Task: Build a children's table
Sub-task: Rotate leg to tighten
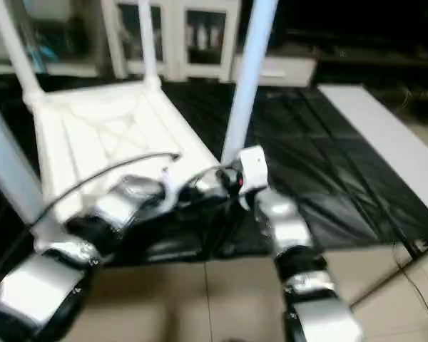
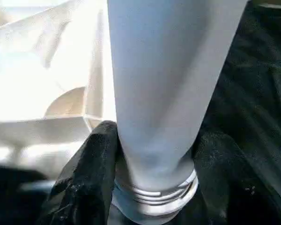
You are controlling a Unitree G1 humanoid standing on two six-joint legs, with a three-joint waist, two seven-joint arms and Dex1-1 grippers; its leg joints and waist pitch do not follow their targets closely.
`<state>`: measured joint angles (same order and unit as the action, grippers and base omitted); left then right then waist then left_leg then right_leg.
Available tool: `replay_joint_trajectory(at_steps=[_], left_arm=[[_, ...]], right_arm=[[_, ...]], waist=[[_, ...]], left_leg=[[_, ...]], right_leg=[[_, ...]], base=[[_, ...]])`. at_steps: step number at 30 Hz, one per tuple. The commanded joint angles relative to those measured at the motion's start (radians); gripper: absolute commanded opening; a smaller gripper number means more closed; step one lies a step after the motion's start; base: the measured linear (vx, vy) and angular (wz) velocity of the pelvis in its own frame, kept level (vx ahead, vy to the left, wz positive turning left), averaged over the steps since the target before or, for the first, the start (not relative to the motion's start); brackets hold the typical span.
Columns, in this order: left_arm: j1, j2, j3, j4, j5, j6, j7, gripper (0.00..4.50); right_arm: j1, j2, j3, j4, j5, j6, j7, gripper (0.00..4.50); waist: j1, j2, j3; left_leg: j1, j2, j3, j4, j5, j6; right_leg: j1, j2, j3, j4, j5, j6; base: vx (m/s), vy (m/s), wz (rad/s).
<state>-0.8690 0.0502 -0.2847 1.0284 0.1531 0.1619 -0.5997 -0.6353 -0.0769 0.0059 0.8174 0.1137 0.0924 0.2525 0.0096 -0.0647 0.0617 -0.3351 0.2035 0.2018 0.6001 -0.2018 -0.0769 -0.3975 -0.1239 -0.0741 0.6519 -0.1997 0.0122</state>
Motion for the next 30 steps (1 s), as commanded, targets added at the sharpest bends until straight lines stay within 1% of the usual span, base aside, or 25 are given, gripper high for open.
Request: replay_joint_trajectory(at_steps=[1,2,3,4,5,6,7,8,10,11,13,14,15,16,17,18,19,20,22,23,25,26,27,29,30], left_arm=[[-0.064,-0.027,0.038,0.007,0.003,-0.047,0.118,0.00],[-0.064,-0.027,0.038,0.007,0.003,-0.047,0.118,0.00],[-0.070,-0.031,0.039,0.016,0.004,-0.054,0.123,0.00],[-0.073,-0.032,0.039,0.021,0.006,-0.058,0.125,0.00],[-0.077,-0.030,0.034,0.031,0.013,-0.067,0.125,0.00],[-0.078,-0.025,0.031,0.041,0.017,-0.073,0.125,0.00],[-0.079,-0.019,0.027,0.053,0.020,-0.081,0.123,0.00],[-0.078,-0.016,0.024,0.058,0.023,-0.085,0.121,0.00],[-0.070,0.000,0.022,0.069,0.028,-0.100,0.116,0.00],[-0.065,0.008,0.020,0.069,0.029,-0.104,0.108,0.00],[-0.059,0.018,0.013,0.070,0.035,-0.120,0.090,0.00],[-0.055,0.025,0.008,0.069,0.039,-0.130,0.076,0.00],[-0.045,0.037,-0.001,0.066,0.044,-0.143,0.042,0.00],[-0.034,0.051,-0.010,0.059,0.045,-0.152,-0.009,0.00],[-0.028,0.057,-0.012,0.055,0.043,-0.151,-0.029,0.00],[-0.018,0.068,-0.024,0.045,0.047,-0.165,-0.069,0.00],[-0.006,0.080,-0.037,0.034,0.047,-0.183,-0.122,0.00],[0.007,0.091,-0.046,0.023,0.046,-0.180,-0.163,0.00],[0.035,0.117,-0.066,-0.007,0.041,-0.201,-0.256,0.00],[0.045,0.126,-0.071,-0.018,0.039,-0.198,-0.284,0.00],[0.086,0.169,-0.100,-0.068,0.023,-0.238,-0.417,0.00],[0.097,0.183,-0.107,-0.085,0.018,-0.237,-0.452,0.00],[0.104,0.191,-0.110,-0.095,0.016,-0.235,-0.473,0.00],[0.118,0.206,-0.116,-0.116,0.010,-0.251,-0.511,0.00],[0.143,0.234,-0.127,-0.161,0.005,-0.250,-0.563,0.00]], right_arm=[[0.008,0.070,0.038,0.075,-0.006,-0.007,-0.007,2.02],[0.008,0.070,0.038,0.075,-0.006,-0.007,-0.007,2.02],[0.004,0.081,0.036,0.076,-0.002,-0.021,0.006,2.02],[0.002,0.088,0.034,0.075,0.000,-0.028,0.018,2.02],[0.003,0.096,0.029,0.070,0.010,-0.038,0.043,2.02],[0.008,0.102,0.013,0.054,0.034,-0.046,0.084,2.02],[0.016,0.103,0.001,0.039,0.052,-0.048,0.118,2.02],[0.022,0.102,-0.004,0.026,0.064,-0.044,0.141,2.02],[0.054,0.077,-0.009,-0.036,0.084,-0.047,0.177,2.02],[0.069,0.064,-0.007,-0.061,0.088,-0.049,0.185,2.56],[0.089,0.048,-0.007,-0.097,0.098,-0.048,0.199,2.69],[0.104,0.039,-0.008,-0.124,0.107,-0.042,0.211,2.71],[0.130,0.021,-0.011,-0.177,0.120,-0.030,0.227,2.78],[0.159,-0.005,-0.011,-0.239,0.127,-0.014,0.253,2.90],[0.172,-0.017,-0.010,-0.267,0.129,-0.007,0.267,2.90],[0.188,-0.039,-0.011,-0.305,0.136,0.000,0.287,3.03],[0.205,-0.061,-0.012,-0.343,0.142,0.011,0.310,3.10],[0.222,-0.095,-0.006,-0.381,0.144,0.016,0.344,3.14],[0.260,-0.175,0.019,-0.450,0.133,0.016,0.423,3.35],[0.273,-0.202,0.025,-0.472,0.134,0.019,0.450,3.43],[0.320,-0.291,0.022,-0.552,0.144,0.044,0.547,3.55],[0.332,-0.314,0.018,-0.573,0.150,0.052,0.574,3.78],[0.342,-0.329,0.016,-0.591,0.155,0.060,0.590,3.78],[0.360,-0.357,0.014,-0.625,0.173,0.084,0.628,3.92],[0.400,-0.426,0.027,-0.692,0.205,0.133,0.718,3.99]], waist=[[0.026,-0.020,-0.060],[0.039,-0.009,-0.076],[0.052,0.019,-0.077],[0.044,0.028,-0.076],[0.045,0.031,-0.077],[0.042,0.027,-0.073],[0.043,0.024,-0.072],[0.044,0.026,-0.074],[0.047,0.025,-0.075],[0.048,0.027,-0.073],[0.051,0.025,-0.073],[0.045,0.022,-0.072],[0.041,0.024,-0.074],[0.039,0.024,-0.077],[0.040,0.025,-0.079],[0.040,0.024,-0.080],[0.044,0.026,-0.079],[0.048,0.025,-0.079],[0.056,0.026,-0.078],[0.063,0.027,-0.079],[0.067,0.024,-0.075],[0.069,0.025,-0.075],[0.073,0.023,-0.076],[0.080,0.025,-0.072],[0.081,0.028,-0.070]], left_leg=[[0.009,-0.021,-0.036,0.016,-0.276,0.013],[-0.048,-0.007,-0.051,-0.025,-0.173,0.017],[-0.052,0.012,-0.053,-0.074,-0.120,-0.004],[-0.041,0.018,-0.056,-0.083,-0.158,-0.017],[-0.031,0.020,-0.049,-0.086,-0.211,-0.017],[-0.032,0.018,-0.046,-0.087,-0.246,-0.013],[-0.027,0.014,-0.042,-0.086,-0.302,-0.002],[-0.026,0.016,-0.042,-0.087,-0.305,0.008],[-0.032,0.020,-0.042,-0.091,-0.270,0.019],[-0.031,0.020,-0.040,-0.092,-0.267,0.019],[-0.029,0.019,-0.038,-0.091,-0.280,0.027],[-0.042,0.018,-0.041,-0.095,-0.285,0.035],[-0.049,0.018,-0.045,-0.097,-0.273,0.031],[-0.047,0.021,-0.047,-0.096,-0.246,0.030],[-0.038,0.024,-0.045,-0.093,-0.224,0.038],[-0.034,0.025,-0.042,-0.091,-0.210,0.041],[-0.033,0.025,-0.039,-0.089,-0.183,0.052],[-0.032,0.026,-0.037,-0.087,-0.152,0.063],[-0.033,0.026,-0.033,-0.085,-0.131,0.076],[-0.023,0.028,-0.030,-0.083,-0.126,0.084],[-0.025,0.028,-0.028,-0.085,-0.141,0.091],[-0.026,0.030,-0.028,-0.087,-0.152,0.089],[-0.023,0.031,-0.026,-0.086,-0.163,0.085],[-0.018,0.033,-0.026,-0.090,-0.210,0.066],[-0.015,0.033,-0.026,-0.092,-0.224,0.062]], right_leg=[[-0.003,-0.106,0.041,-0.208,-0.977,0.009],[0.059,-0.108,0.052,-0.168,-0.872,0.004],[0.046,-0.060,0.027,-0.151,-0.631,-0.038],[0.035,-0.034,0.019,-0.132,-0.418,-0.094],[0.029,-0.024,0.021,-0.129,-0.303,-0.154],[0.029,-0.020,0.020,-0.129,-0.298,-0.170],[0.029,-0.020,0.019,-0.135,-0.337,-0.179],[0.032,-0.023,0.019,-0.138,-0.335,-0.184],[0.039,-0.023,0.019,-0.135,-0.287,-0.188],[0.037,-0.023,0.020,-0.135,-0.286,-0.189],[0.037,-0.024,0.021,-0.139,-0.293,-0.186],[0.048,-0.022,0.018,-0.137,-0.310,-0.165],[0.054,-0.025,0.017,-0.133,-0.311,-0.158],[0.053,-0.027,0.017,-0.137,-0.289,-0.155],[0.047,-0.026,0.020,-0.134,-0.238,-0.181],[0.045,-0.025,0.022,-0.131,-0.206,-0.198],[0.046,-0.025,0.024,-0.126,-0.158,-0.224],[0.049,-0.023,0.025,-0.118,-0.105,-0.237],[0.051,-0.022,0.026,-0.114,-0.067,-0.246],[0.050,-0.023,0.027,-0.113,-0.048,-0.254],[0.051,-0.024,0.029,-0.115,-0.065,-0.259],[0.053,-0.026,0.029,-0.117,-0.081,-0.256],[0.050,-0.028,0.031,-0.119,-0.104,-0.252],[0.046,-0.029,0.031,-0.127,-0.174,-0.239],[0.044,-0.029,0.032,-0.128,-0.187,-0.239]], base=[[0.091,-0.075,-0.26],[0.069,-0.015,-0.32],[0.069,-0.015,-0.32],[0.000,0.000,0.00],[0.000,0.000,0.00],[0.000,0.000,0.00],[0.000,0.000,0.00],[0.000,0.000,0.00],[0.000,0.000,0.00],[0.000,0.000,0.00],[0.000,0.000,0.00],[0.000,0.000,0.00],[0.000,0.000,0.00],[0.000,0.000,0.00],[0.000,0.000,0.00],[0.000,0.000,0.00],[0.051,0.009,0.04],[0.000,0.000,0.00],[0.000,0.000,0.00],[0.000,0.000,0.00],[0.000,0.000,0.00],[0.000,0.000,0.00],[0.000,0.000,0.00],[0.000,0.000,0.00],[0.000,0.000,0.00]])
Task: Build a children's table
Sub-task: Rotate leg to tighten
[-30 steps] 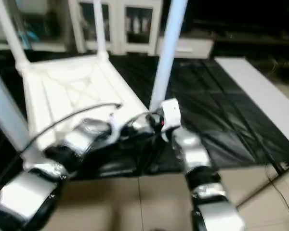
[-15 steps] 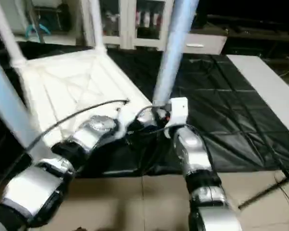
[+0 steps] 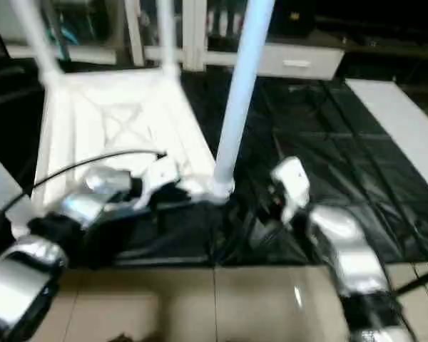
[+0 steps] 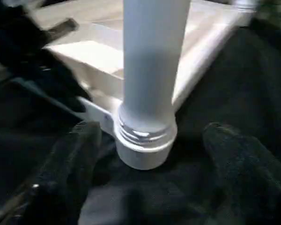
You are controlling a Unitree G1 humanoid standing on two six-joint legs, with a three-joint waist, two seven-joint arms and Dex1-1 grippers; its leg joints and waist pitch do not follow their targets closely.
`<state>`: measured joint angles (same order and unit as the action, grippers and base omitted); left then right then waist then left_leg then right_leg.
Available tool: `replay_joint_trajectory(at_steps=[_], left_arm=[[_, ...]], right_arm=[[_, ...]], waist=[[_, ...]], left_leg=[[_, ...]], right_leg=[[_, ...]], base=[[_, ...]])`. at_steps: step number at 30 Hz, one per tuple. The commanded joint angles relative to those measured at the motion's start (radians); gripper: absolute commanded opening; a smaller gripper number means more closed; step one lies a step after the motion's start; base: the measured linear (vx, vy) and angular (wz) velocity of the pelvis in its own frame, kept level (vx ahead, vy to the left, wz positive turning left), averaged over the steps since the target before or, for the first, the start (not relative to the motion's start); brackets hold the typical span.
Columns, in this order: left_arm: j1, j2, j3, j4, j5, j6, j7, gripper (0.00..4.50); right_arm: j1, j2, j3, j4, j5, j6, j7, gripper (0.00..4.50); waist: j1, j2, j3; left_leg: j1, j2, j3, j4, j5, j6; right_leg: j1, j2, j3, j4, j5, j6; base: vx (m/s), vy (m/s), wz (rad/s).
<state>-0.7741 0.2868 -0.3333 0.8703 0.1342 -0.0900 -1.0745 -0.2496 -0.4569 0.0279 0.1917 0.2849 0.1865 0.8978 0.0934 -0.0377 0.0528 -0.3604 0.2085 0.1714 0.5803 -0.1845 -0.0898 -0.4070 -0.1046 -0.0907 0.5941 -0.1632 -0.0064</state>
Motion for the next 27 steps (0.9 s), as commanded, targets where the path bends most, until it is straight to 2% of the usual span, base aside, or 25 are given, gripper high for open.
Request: replay_joint_trajectory(at_steps=[1,2,3,4,5,8,9,10,11,13,15,18,19,24,25,27], left_arm=[[0.048,-0.003,-0.078,-0.003,0.024,0.002,-0.088,0.00],[0.061,0.010,-0.084,-0.028,0.021,-0.010,-0.116,0.00],[0.092,0.029,-0.093,-0.096,-0.005,-0.005,-0.188,0.00],[0.106,0.035,-0.096,-0.126,-0.019,-0.004,-0.219,0.00],[0.116,0.037,-0.099,-0.150,-0.030,0.007,-0.238,0.00],[0.134,0.044,-0.109,-0.194,-0.031,0.024,-0.260,0.00],[0.135,0.045,-0.111,-0.199,-0.028,0.026,-0.263,0.00],[0.134,0.047,-0.118,-0.202,-0.020,0.028,-0.271,0.00],[0.134,0.047,-0.118,-0.202,-0.020,0.028,-0.272,0.00],[0.136,0.049,-0.123,-0.213,-0.021,0.035,-0.290,0.00],[0.141,0.053,-0.122,-0.232,-0.023,0.045,-0.291,0.00],[0.142,0.059,-0.122,-0.256,-0.017,0.066,-0.288,0.00],[0.142,0.060,-0.122,-0.257,-0.016,0.068,-0.288,0.00],[0.143,0.072,-0.122,-0.261,-0.015,0.073,-0.291,0.00],[0.144,0.073,-0.122,-0.263,-0.015,0.076,-0.293,0.00],[0.145,0.074,-0.122,-0.262,-0.013,0.078,-0.293,0.00]], right_arm=[[0.014,-0.046,0.005,-0.066,0.034,0.039,0.072,4.09],[0.029,-0.075,0.015,-0.088,0.047,0.055,0.110,4.21],[0.034,-0.104,0.042,-0.090,0.053,0.068,0.160,4.28],[0.029,-0.108,0.056,-0.082,0.046,0.063,0.174,4.37],[0.020,-0.104,0.069,-0.069,0.033,0.050,0.178,4.44],[-0.027,-0.062,0.102,-0.017,-0.007,0.027,0.176,4.44],[-0.046,-0.048,0.113,0.008,-0.024,0.012,0.176,4.44],[-0.081,-0.028,0.131,0.059,-0.051,-0.018,0.179,4.44],[-0.083,-0.027,0.131,0.061,-0.051,-0.019,0.179,4.44],[-0.110,-0.016,0.141,0.091,-0.051,-0.019,0.190,4.44],[-0.129,-0.014,0.149,0.105,-0.045,-0.021,0.202,4.44],[-0.173,-0.017,0.177,0.155,-0.046,-0.038,0.277,4.44],[-0.176,-0.017,0.178,0.159,-0.048,-0.041,0.281,4.26],[-0.186,-0.031,0.171,0.176,-0.030,-0.032,0.345,3.95],[-0.184,-0.038,0.173,0.178,-0.028,-0.031,0.362,3.74],[-0.180,-0.042,0.176,0.182,-0.026,-0.031,0.377,3.67]], waist=[[0.001,-0.003,-0.059],[0.001,-0.002,-0.057],[-0.002,-0.002,-0.055],[-0.002,-0.004,-0.055],[-0.005,-0.003,-0.055],[-0.005,-0.002,-0.059],[-0.008,-0.006,-0.059],[-0.005,-0.004,-0.060],[-0.007,-0.003,-0.060],[-0.002,-0.003,-0.061],[-0.003,-0.004,-0.063],[-0.004,-0.004,-0.066],[-0.006,-0.006,-0.065],[-0.003,-0.006,-0.066],[-0.004,-0.008,-0.066],[-0.003,-0.008,-0.066]], left_leg=[[0.011,0.030,0.005,-0.074,-0.257,0.072],[0.013,0.029,0.006,-0.075,-0.268,0.068],[0.011,0.029,0.004,-0.080,-0.301,0.057],[0.009,0.031,0.000,-0.082,-0.312,0.048],[0.011,0.032,0.000,-0.084,-0.320,0.038],[0.020,0.031,0.004,-0.080,-0.320,0.026],[0.018,0.029,0.006,-0.080,-0.315,0.024],[0.017,0.029,0.007,-0.079,-0.299,0.023],[0.015,0.028,0.006,-0.080,-0.290,0.020],[0.022,0.029,0.009,-0.078,-0.278,0.022],[0.012,0.029,0.007,-0.078,-0.249,0.027],[0.009,0.026,0.008,-0.075,-0.229,0.038],[0.008,0.024,0.010,-0.074,-0.226,0.043],[0.012,0.025,0.012,-0.071,-0.217,0.053],[0.012,0.026,0.013,-0.071,-0.215,0.056],[0.012,0.026,0.013,-0.070,-0.213,0.058]], right_leg=[[0.054,-0.045,0.050,-0.072,-0.234,-0.209],[0.051,-0.046,0.049,-0.073,-0.246,-0.208],[0.052,-0.047,0.048,-0.078,-0.301,-0.193],[0.055,-0.052,0.049,-0.078,-0.331,-0.183],[0.049,-0.052,0.049,-0.081,-0.351,-0.178],[0.040,-0.048,0.050,-0.078,-0.316,-0.193],[0.040,-0.046,0.051,-0.076,-0.303,-0.200],[0.041,-0.046,0.051,-0.074,-0.288,-0.202],[0.042,-0.047,0.051,-0.071,-0.281,-0.205],[0.041,-0.046,0.053,-0.069,-0.260,-0.208],[0.050,-0.044,0.054,-0.060,-0.217,-0.214],[0.053,-0.044,0.054,-0.055,-0.188,-0.219],[0.054,-0.043,0.055,-0.056,-0.190,-0.219],[0.052,-0.042,0.057,-0.055,-0.191,-0.224],[0.052,-0.041,0.057,-0.055,-0.186,-0.227],[0.052,-0.040,0.057,-0.054,-0.183,-0.230]], base=[[0.000,0.000,0.00],[0.000,0.000,0.00],[0.000,0.000,0.00],[0.000,0.000,0.00],[0.000,0.000,0.00],[0.000,0.000,0.00],[0.000,0.000,0.00],[0.000,0.000,0.00],[0.000,0.000,0.00],[0.000,0.000,0.00],[0.000,0.000,0.00],[0.000,0.000,0.00],[0.000,0.000,0.00],[0.000,0.000,0.00],[0.000,0.000,0.00],[0.000,0.000,0.00]])
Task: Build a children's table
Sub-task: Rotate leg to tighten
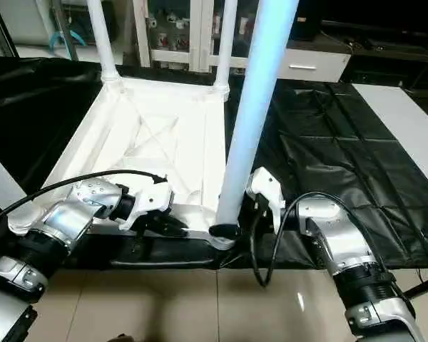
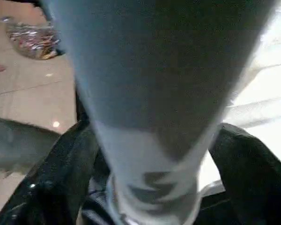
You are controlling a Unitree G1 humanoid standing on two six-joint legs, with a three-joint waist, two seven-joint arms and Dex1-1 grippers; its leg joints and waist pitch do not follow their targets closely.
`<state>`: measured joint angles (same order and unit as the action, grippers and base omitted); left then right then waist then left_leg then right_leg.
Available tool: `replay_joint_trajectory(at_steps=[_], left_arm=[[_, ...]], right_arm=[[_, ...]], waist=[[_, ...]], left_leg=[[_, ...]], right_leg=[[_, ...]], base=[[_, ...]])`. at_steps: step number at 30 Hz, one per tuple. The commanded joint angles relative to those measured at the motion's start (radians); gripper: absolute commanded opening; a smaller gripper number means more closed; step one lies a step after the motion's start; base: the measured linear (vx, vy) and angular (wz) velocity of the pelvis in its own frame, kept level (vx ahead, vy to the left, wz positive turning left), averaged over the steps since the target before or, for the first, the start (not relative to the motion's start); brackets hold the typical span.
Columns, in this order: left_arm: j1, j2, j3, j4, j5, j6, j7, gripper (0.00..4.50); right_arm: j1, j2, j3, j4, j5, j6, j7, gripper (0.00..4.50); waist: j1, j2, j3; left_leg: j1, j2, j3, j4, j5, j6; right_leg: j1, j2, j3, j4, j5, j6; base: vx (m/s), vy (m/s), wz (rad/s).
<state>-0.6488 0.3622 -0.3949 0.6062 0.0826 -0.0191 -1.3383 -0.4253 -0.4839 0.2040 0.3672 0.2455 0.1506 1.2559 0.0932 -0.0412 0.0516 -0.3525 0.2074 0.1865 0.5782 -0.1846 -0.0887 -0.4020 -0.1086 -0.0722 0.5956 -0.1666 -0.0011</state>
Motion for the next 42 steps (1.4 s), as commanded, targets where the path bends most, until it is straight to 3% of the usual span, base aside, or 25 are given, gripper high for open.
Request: replay_joint_trajectory(at_steps=[1,7,10,11,14,16,24,27,28,30,31,34,36,37,40,42], left_arm=[[0.020,-0.001,-0.062,0.003,0.039,0.010,-0.031,0.00],[0.023,0.001,-0.061,-0.009,0.034,0.030,-0.035,0.00],[0.020,0.005,-0.061,0.005,0.038,0.022,-0.032,0.00],[0.019,0.004,-0.061,0.006,0.039,0.023,-0.031,0.00],[0.021,0.008,-0.062,0.004,0.040,0.029,-0.029,0.00],[0.023,0.011,-0.062,-0.001,0.041,0.035,-0.029,0.00],[0.024,0.017,-0.062,0.002,0.047,0.046,-0.020,0.00],[-0.011,-0.035,-0.013,0.062,0.046,0.091,0.112,0.00],[-0.041,-0.075,0.019,0.104,0.044,0.114,0.212,0.00],[-0.060,-0.100,0.036,0.134,0.048,0.122,0.280,0.00],[-0.074,-0.116,0.046,0.155,0.050,0.126,0.325,0.00],[-0.145,-0.190,0.094,0.257,0.055,0.150,0.543,0.00],[-0.191,-0.232,0.123,0.312,0.052,0.173,0.675,0.00],[-0.205,-0.246,0.134,0.327,0.051,0.175,0.719,0.00],[-0.259,-0.300,0.161,0.388,0.066,0.154,0.858,0.00],[-0.274,-0.320,0.165,0.401,0.071,0.136,0.892,0.00]], right_arm=[[-0.003,-0.016,0.001,0.012,0.012,-0.001,0.023,3.59],[-0.015,-0.020,0.019,0.064,-0.005,-0.007,0.068,2.96],[-0.032,-0.011,0.017,0.091,-0.012,-0.010,0.075,2.75],[-0.035,-0.009,0.018,0.095,-0.013,-0.012,0.076,2.64],[-0.046,-0.001,0.022,0.112,-0.020,-0.018,0.084,2.41],[-0.053,0.003,0.026,0.127,-0.024,-0.025,0.093,2.23],[-0.059,0.014,0.033,0.171,-0.053,-0.053,0.083,2.02],[-0.072,0.068,-0.011,0.251,-0.103,-0.075,-0.143,2.01],[-0.082,0.103,-0.037,0.302,-0.127,-0.072,-0.291,1.99],[-0.088,0.126,-0.054,0.327,-0.134,-0.058,-0.371,1.97],[-0.092,0.142,-0.065,0.341,-0.135,-0.049,-0.421,1.97],[-0.119,0.235,-0.119,0.387,-0.135,-0.015,-0.678,1.95],[-0.145,0.301,-0.154,0.426,-0.134,-0.007,-0.838,1.95],[-0.155,0.322,-0.165,0.441,-0.136,-0.010,-0.887,1.95],[-0.205,0.426,-0.217,0.515,-0.111,-0.041,-1.067,1.95],[-0.222,0.466,-0.218,0.535,-0.112,-0.060,-1.104,1.95]], waist=[[-0.003,-0.004,-0.066],[-0.003,0.000,-0.066],[-0.004,-0.007,-0.067],[-0.002,-0.004,-0.067],[-0.002,-0.010,-0.068],[-0.001,-0.008,-0.067],[-0.006,-0.006,-0.067],[-0.014,-0.007,-0.060],[-0.016,-0.006,-0.060],[-0.026,-0.007,-0.059],[-0.033,-0.010,-0.062],[-0.051,-0.009,-0.060],[-0.059,-0.006,-0.065],[-0.064,-0.008,-0.064],[-0.066,-0.003,-0.067],[-0.064,-0.001,-0.070]], left_leg=[[0.003,0.027,-0.002,-0.067,-0.207,0.058],[0.005,0.027,0.001,-0.066,-0.211,0.057],[0.006,0.027,0.002,-0.064,-0.210,0.059],[0.007,0.028,0.003,-0.064,-0.205,0.060],[0.006,0.028,0.004,-0.063,-0.194,0.065],[0.006,0.028,0.005,-0.063,-0.200,0.064],[0.009,0.028,0.003,-0.066,-0.232,0.049],[0.006,0.024,0.002,-0.072,-0.282,0.025],[0.013,0.023,-0.003,-0.073,-0.328,0.003],[0.015,0.019,-0.007,-0.073,-0.369,-0.024],[0.010,0.018,-0.013,-0.073,-0.384,-0.026],[0.005,0.014,-0.016,-0.074,-0.403,-0.019],[0.009,0.012,-0.022,-0.072,-0.419,-0.028],[0.003,0.009,-0.019,-0.071,-0.406,-0.021],[-0.001,0.009,-0.019,-0.072,-0.386,-0.010],[0.001,0.010,-0.016,-0.070,-0.361,-0.009]], right_leg=[[0.048,-0.037,0.038,-0.054,-0.176,-0.236],[0.047,-0.035,0.039,-0.054,-0.169,-0.248],[0.046,-0.034,0.038,-0.054,-0.174,-0.249],[0.046,-0.035,0.040,-0.052,-0.168,-0.250],[0.046,-0.035,0.039,-0.051,-0.164,-0.250],[0.045,-0.037,0.039,-0.052,-0.179,-0.247],[0.043,-0.035,0.039,-0.056,-0.199,-0.238],[0.038,-0.034,0.039,-0.066,-0.275,-0.219],[0.034,-0.036,0.038,-0.074,-0.364,-0.193],[0.029,-0.034,0.035,-0.084,-0.446,-0.159],[0.034,-0.036,0.032,-0.086,-0.470,-0.140],[0.028,-0.030,0.028,-0.093,-0.485,-0.121],[0.027,-0.031,0.024,-0.095,-0.494,-0.118],[0.026,-0.030,0.026,-0.096,-0.482,-0.120],[0.027,-0.031,0.026,-0.096,-0.444,-0.128],[0.026,-0.030,0.030,-0.089,-0.372,-0.149]], base=[[0.000,0.000,0.00],[0.000,0.000,0.00],[0.000,0.000,0.00],[0.000,0.000,0.00],[0.000,0.000,0.00],[0.000,0.000,0.00],[0.000,0.000,0.00],[0.000,0.000,0.00],[-0.052,-0.008,-0.02],[-0.028,-0.001,-0.01],[-0.052,0.011,-0.05],[-0.023,0.007,-0.03],[0.000,0.000,0.00],[0.000,0.000,0.00],[0.000,0.000,0.00],[0.000,0.000,0.00]])
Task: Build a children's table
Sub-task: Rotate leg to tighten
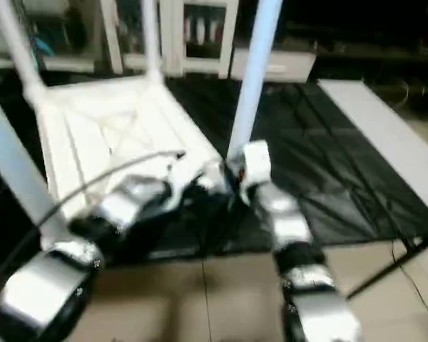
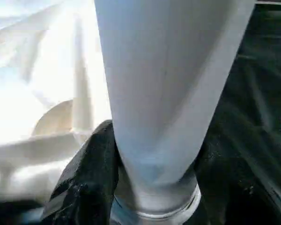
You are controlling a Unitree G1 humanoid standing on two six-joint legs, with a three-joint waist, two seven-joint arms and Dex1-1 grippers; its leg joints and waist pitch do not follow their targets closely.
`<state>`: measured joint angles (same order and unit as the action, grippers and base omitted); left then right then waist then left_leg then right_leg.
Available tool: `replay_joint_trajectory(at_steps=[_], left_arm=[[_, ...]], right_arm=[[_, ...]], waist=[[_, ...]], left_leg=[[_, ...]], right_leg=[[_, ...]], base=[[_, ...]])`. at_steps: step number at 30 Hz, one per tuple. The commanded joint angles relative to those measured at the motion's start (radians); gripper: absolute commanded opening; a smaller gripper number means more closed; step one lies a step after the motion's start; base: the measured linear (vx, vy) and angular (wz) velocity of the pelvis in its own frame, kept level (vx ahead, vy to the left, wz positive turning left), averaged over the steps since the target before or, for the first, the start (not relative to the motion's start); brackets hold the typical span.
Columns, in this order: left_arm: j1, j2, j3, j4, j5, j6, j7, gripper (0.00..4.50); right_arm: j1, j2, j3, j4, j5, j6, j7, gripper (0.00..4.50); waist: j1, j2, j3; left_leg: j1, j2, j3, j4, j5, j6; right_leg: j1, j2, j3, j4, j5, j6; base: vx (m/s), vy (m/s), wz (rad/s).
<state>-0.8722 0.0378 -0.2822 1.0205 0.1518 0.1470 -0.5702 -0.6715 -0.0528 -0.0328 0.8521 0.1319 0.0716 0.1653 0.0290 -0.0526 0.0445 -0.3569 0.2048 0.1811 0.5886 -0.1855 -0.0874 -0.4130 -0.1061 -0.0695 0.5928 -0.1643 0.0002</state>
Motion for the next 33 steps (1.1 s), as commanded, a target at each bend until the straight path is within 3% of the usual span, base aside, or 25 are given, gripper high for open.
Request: replay_joint_trajectory(at_steps=[1,5,6,7,8,10,12,14,15,16,17,18,19,22,24,25,27,28,30,33], left_arm=[[-0.062,-0.010,0.050,-0.001,0.005,-0.049,0.136,0.00],[-0.074,-0.015,0.035,0.026,0.011,-0.069,0.142,0.00],[-0.072,-0.010,0.031,0.028,0.014,-0.072,0.139,0.00],[-0.070,-0.005,0.027,0.029,0.017,-0.076,0.135,0.00],[-0.068,0.003,0.024,0.036,0.022,-0.084,0.131,0.00],[-0.066,0.013,0.025,0.048,0.027,-0.098,0.126,0.00],[-0.061,0.020,0.021,0.049,0.031,-0.110,0.113,0.00],[-0.041,0.037,0.005,0.039,0.037,-0.121,0.059,0.00],[-0.032,0.042,-0.004,0.033,0.040,-0.127,0.037,0.00],[-0.021,0.048,-0.015,0.025,0.045,-0.124,0.012,0.00],[-0.005,0.057,-0.030,0.007,0.051,-0.119,-0.019,0.00],[0.012,0.067,-0.042,-0.015,0.054,-0.120,-0.051,0.00],[0.033,0.079,-0.048,-0.047,0.047,-0.107,-0.096,0.00],[0.102,0.141,-0.082,-0.139,0.040,-0.102,-0.243,0.00],[0.129,0.173,-0.102,-0.172,0.034,-0.131,-0.312,0.00],[0.177,0.227,-0.121,-0.241,0.007,-0.129,-0.428,0.00],[0.211,0.264,-0.133,-0.297,-0.021,-0.155,-0.520,0.00],[0.217,0.270,-0.134,-0.308,-0.026,-0.151,-0.535,0.00],[0.260,0.316,-0.147,-0.393,-0.051,-0.138,-0.637,0.00],[0.279,0.337,-0.152,-0.452,-0.070,-0.112,-0.685,0.00]], right_arm=[[0.011,0.064,0.029,0.063,-0.006,-0.005,-0.019,1.94],[-0.001,0.094,0.020,0.057,0.019,-0.038,0.050,1.94],[0.005,0.092,0.017,0.036,0.041,-0.043,0.113,1.94],[0.011,0.089,0.014,0.015,0.062,-0.047,0.174,1.94],[0.025,0.079,0.010,-0.022,0.087,-0.043,0.235,1.94],[0.050,0.056,0.009,-0.075,0.108,-0.033,0.292,2.50],[0.068,0.037,0.015,-0.108,0.111,-0.024,0.313,2.64],[0.116,-0.014,0.027,-0.197,0.129,0.011,0.368,2.94],[0.131,-0.030,0.026,-0.225,0.137,0.024,0.380,3.06],[0.150,-0.050,0.022,-0.259,0.146,0.041,0.395,3.07],[0.174,-0.079,0.020,-0.307,0.158,0.062,0.414,3.09],[0.196,-0.107,0.016,-0.351,0.167,0.081,0.436,3.19],[0.221,-0.146,0.017,-0.401,0.174,0.099,0.472,3.35],[0.278,-0.264,0.022,-0.513,0.207,0.158,0.617,3.57],[0.292,-0.309,0.025,-0.541,0.209,0.176,0.670,3.74],[0.315,-0.390,0.038,-0.577,0.200,0.202,0.753,3.88],[0.337,-0.454,0.072,-0.607,0.187,0.216,0.827,3.98],[0.341,-0.466,0.079,-0.613,0.185,0.219,0.840,3.98],[0.376,-0.543,0.136,-0.662,0.186,0.255,0.934,4.31],[0.381,-0.556,0.155,-0.676,0.184,0.270,0.957,4.41]], waist=[[0.006,0.007,-0.068],[0.012,0.009,-0.072],[0.012,-0.002,-0.073],[0.018,0.007,-0.073],[0.019,0.002,-0.072],[0.026,0.000,-0.071],[0.032,-0.001,-0.068],[0.027,0.002,-0.064],[0.022,-0.006,-0.063],[0.017,-0.005,-0.063],[0.025,-0.010,-0.063],[0.027,-0.012,-0.065],[0.032,-0.018,-0.063],[0.050,-0.018,-0.060],[0.057,-0.017,-0.057],[0.058,-0.024,-0.054],[0.061,-0.019,-0.050],[0.061,-0.021,-0.047],[0.058,-0.022,-0.046],[0.058,-0.018,-0.048]], left_leg=[[0.002,0.013,-0.008,-0.079,-0.323,0.001],[-0.004,0.012,0.000,-0.071,-0.220,0.045],[-0.008,0.012,0.001,-0.069,-0.203,0.056],[-0.007,0.016,0.000,-0.068,-0.165,0.073],[-0.004,0.016,0.004,-0.065,-0.146,0.092],[-0.003,0.017,0.005,-0.064,-0.128,0.114],[-0.002,0.017,0.007,-0.064,-0.140,0.127],[-0.014,0.019,-0.003,-0.074,-0.201,0.105],[-0.014,0.020,-0.004,-0.075,-0.206,0.097],[-0.013,0.020,-0.006,-0.074,-0.207,0.084],[-0.001,0.023,-0.002,-0.070,-0.201,0.082],[0.001,0.025,0.000,-0.068,-0.185,0.085],[-0.005,0.025,0.001,-0.068,-0.148,0.095],[-0.002,0.027,0.004,-0.066,-0.119,0.119],[0.001,0.028,0.005,-0.069,-0.151,0.112],[-0.002,0.028,0.003,-0.072,-0.192,0.095],[0.003,0.032,0.001,-0.077,-0.236,0.069],[0.003,0.031,0.000,-0.080,-0.273,0.051],[0.005,0.031,-0.002,-0.083,-0.302,0.040],[0.010,0.034,-0.003,-0.084,-0.308,0.028]], right_leg=[[0.042,-0.031,0.028,-0.079,-0.313,-0.165],[0.050,-0.030,0.032,-0.059,-0.143,-0.219],[0.055,-0.030,0.032,-0.056,-0.118,-0.222],[0.054,-0.032,0.032,-0.051,-0.078,-0.239],[0.054,-0.030,0.032,-0.049,-0.050,-0.253],[0.057,-0.031,0.033,-0.047,-0.027,-0.265],[0.057,-0.032,0.034,-0.052,-0.055,-0.263],[0.065,-0.036,0.031,-0.063,-0.189,-0.209],[0.065,-0.035,0.032,-0.067,-0.208,-0.199],[0.060,-0.034,0.033,-0.067,-0.224,-0.199],[0.052,-0.036,0.036,-0.068,-0.222,-0.209],[0.050,-0.036,0.038,-0.063,-0.193,-0.222],[0.054,-0.032,0.038,-0.057,-0.142,-0.236],[0.052,-0.032,0.040,-0.049,-0.101,-0.241],[0.048,-0.035,0.040,-0.057,-0.155,-0.230],[0.051,-0.037,0.039,-0.062,-0.229,-0.210],[0.042,-0.040,0.040,-0.072,-0.314,-0.186],[0.043,-0.040,0.041,-0.076,-0.365,-0.168],[0.040,-0.038,0.043,-0.079,-0.389,-0.153],[0.033,-0.038,0.045,-0.077,-0.373,-0.156]], base=[[0.000,0.000,0.00],[0.013,-0.004,0.00],[0.000,0.000,0.00],[0.000,0.000,0.00],[0.000,0.000,0.00],[0.000,0.000,0.00],[0.000,0.000,0.00],[0.000,0.000,0.00],[0.000,0.000,0.00],[0.000,0.000,0.00],[0.000,0.000,0.00],[0.000,0.000,0.00],[0.000,0.000,0.00],[0.000,0.000,0.00],[0.000,0.000,0.00],[0.000,0.000,0.00],[0.000,0.000,0.00],[0.000,0.000,0.00],[0.000,0.000,0.00],[0.000,0.000,0.00]])
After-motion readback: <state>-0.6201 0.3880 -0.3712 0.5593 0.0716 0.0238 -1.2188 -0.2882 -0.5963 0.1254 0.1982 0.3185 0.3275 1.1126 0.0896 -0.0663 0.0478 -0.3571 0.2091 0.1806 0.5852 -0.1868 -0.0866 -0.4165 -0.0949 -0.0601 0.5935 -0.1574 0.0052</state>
